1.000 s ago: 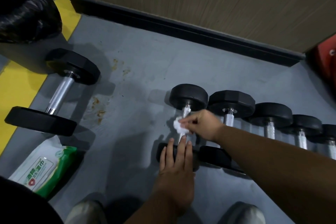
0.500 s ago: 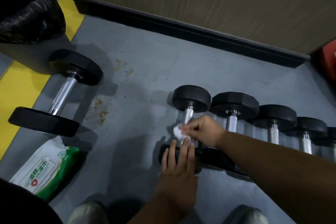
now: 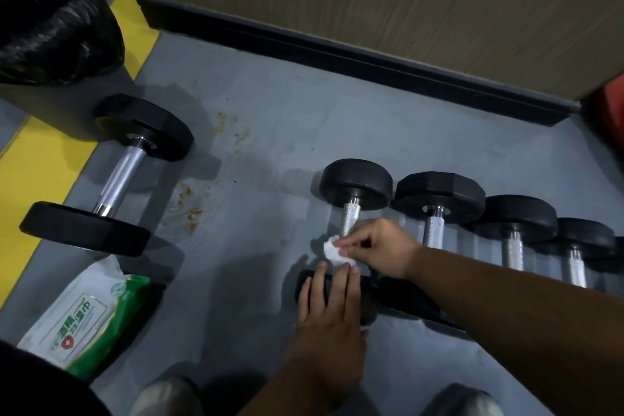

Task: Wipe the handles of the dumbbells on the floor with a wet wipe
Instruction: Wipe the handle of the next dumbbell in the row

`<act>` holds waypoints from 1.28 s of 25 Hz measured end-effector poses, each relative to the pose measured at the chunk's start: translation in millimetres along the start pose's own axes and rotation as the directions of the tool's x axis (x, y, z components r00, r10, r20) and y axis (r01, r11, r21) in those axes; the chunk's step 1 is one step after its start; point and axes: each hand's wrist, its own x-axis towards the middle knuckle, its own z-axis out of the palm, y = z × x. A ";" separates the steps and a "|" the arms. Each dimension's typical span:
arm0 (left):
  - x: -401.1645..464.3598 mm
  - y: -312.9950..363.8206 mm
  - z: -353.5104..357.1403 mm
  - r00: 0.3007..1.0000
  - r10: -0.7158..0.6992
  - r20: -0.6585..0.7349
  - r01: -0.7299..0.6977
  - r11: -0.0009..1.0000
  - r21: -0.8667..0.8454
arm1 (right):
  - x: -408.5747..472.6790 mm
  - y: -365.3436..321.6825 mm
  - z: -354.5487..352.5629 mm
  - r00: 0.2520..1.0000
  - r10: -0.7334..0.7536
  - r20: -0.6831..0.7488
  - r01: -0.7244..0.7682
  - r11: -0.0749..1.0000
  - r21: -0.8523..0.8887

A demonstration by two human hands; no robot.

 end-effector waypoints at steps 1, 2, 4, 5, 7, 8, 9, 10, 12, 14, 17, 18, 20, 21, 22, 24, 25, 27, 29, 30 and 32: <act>0.1 -0.7 -1.0 1.000 -0.006 0.002 0.006 1.000 -0.006 | 0.3 2.2 -1.8 0.999 -0.031 0.036 0.032 0.999 -0.040; 0.6 -1.0 -2.9 1.000 -0.013 -0.004 0.013 1.000 -0.007 | 4.6 2.3 -7.6 0.998 -0.053 0.042 0.056 0.996 -0.072; 0.6 -1.7 -5.0 0.999 -0.029 -0.016 0.029 1.000 -0.002 | 18.7 -1.7 -20.1 0.996 -0.023 -0.082 0.019 0.998 -0.057; 0.4 -1.8 -5.4 0.999 -0.030 -0.017 0.030 1.000 -0.003 | 23.1 -4.1 -23.8 0.984 0.009 -0.180 -0.014 1.000 -0.025; -0.4 -3.4 -5.6 0.999 -0.021 -0.026 0.021 1.000 0.001 | 23.3 -5.8 -19.8 0.964 0.039 -0.264 -0.038 0.999 0.010; -0.4 -4.3 -5.1 1.000 -0.014 -0.026 0.014 1.000 -0.001 | 17.5 -8.1 -14.4 0.975 0.040 -0.220 -0.039 0.999 0.007; -0.8 -5.5 -4.5 0.999 -0.011 -0.031 0.010 1.000 -0.009 | 9.3 -9.8 -7.4 0.991 0.020 -0.130 -0.023 0.999 -0.026; -1.3 -6.6 -4.5 0.999 -0.012 -0.039 0.011 1.000 -0.022 | 2.5 -11.9 0.3 1.000 -0.015 -0.024 0.013 0.995 -0.101; -1.6 -9.0 -5.2 0.999 -0.023 -0.042 0.021 0.999 -0.045 | -3.0 -12.7 7.2 0.988 -0.092 0.121 0.120 0.961 -0.248; -0.9 -11.3 -7.9 0.999 -0.035 -0.027 0.034 0.998 -0.046 | 9.7 -12.1 0.8 0.990 -0.128 0.064 0.140 0.956 -0.259; 0.1 -13.4 -10.7 0.998 -0.057 -0.009 0.056 0.998 -0.041 | 30.7 -13.1 -13.3 0.968 -0.038 -0.248 0.018 0.997 -0.081; 0.1 -14.0 -10.4 0.998 -0.057 -0.010 0.057 0.998 -0.035 | 33.6 -12.9 -14.9 0.952 -0.019 -0.305 0.001 0.998 -0.060; -2.0 -17.8 -8.9 0.999 -0.051 0.005 0.051 0.998 -0.024 | 28.2 -10.7 -6.3 0.959 -0.023 -0.281 0.003 0.997 -0.072; -2.4 -19.3 -8.4 0.999 -0.045 0.010 0.045 0.999 -0.029 | 20.2 -10.4 -0.8 0.976 -0.068 -0.205 0.045 0.992 -0.115; -2.8 -20.6 -8.9 0.999 -0.044 0.013 0.044 0.998 -0.036 | 12.4 -9.0 5.4 0.985 -0.127 -0.112 0.106 0.978 -0.182; -1.8 -23.7 -11.6 0.998 -0.046 0.030 0.048 0.997 -0.058 | 0.6 -6.7 14.1 0.967 -0.252 0.046 0.255 0.924 -0.284; -1.3 -26.0 -12.7 0.999 -0.041 0.033 0.043 0.996 -0.074 | 3.2 -5.7 15.1 0.952 -0.297 0.066 0.303 0.904 -0.302; -0.6 -30.0 -13.7 0.999 -0.035 0.031 0.038 0.995 -0.091 | 18.3 -7.0 8.7 0.956 -0.290 -0.047 0.270 0.932 -0.243; -1.8 -32.7 -13.7 0.999 -0.040 0.033 0.042 0.995 -0.090 | 34.5 -4.6 -1.2 0.952 -0.178 -0.250 0.144 0.979 -0.147; -2.3 -33.8 -13.8 0.999 -0.038 0.029 0.040 0.995 -0.087 | 38.5 -1.9 -3.3 0.938 -0.144 -0.314 0.104 0.984 -0.142; -3.3 -36.1 -13.2 0.999 -0.025 0.029 0.028 0.996 -0.087 | 32.6 1.6 3.2 0.953 -0.136 -0.270 0.099 0.985 -0.144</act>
